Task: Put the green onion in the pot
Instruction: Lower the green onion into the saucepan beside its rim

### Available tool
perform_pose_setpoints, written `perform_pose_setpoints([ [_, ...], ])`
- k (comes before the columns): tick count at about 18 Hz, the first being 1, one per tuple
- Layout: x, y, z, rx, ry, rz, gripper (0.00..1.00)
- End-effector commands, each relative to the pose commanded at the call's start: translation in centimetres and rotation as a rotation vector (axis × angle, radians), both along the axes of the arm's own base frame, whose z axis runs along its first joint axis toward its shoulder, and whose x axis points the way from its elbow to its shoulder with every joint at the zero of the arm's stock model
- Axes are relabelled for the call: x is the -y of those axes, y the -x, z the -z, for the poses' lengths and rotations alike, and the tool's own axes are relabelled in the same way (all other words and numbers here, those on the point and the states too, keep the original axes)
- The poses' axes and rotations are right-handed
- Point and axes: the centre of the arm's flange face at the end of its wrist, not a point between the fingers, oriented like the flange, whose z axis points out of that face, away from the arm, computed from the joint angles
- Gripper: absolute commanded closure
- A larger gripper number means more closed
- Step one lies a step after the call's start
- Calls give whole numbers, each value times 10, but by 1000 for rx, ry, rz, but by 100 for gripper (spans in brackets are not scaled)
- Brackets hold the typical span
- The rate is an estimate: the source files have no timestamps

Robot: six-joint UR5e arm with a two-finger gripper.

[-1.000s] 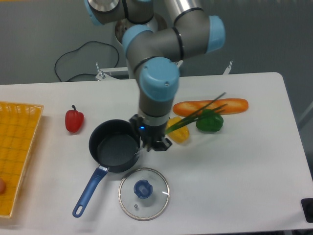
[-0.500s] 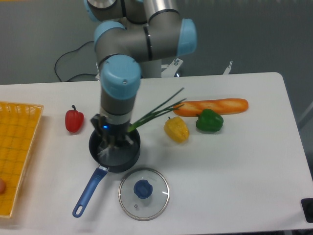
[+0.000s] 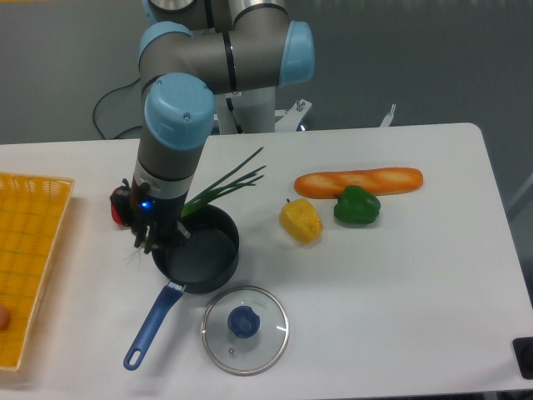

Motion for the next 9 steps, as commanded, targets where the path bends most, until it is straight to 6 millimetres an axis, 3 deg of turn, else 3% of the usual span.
perform_pose_setpoints([
  [9,-13,14,-15,-5,-50,-73,77],
])
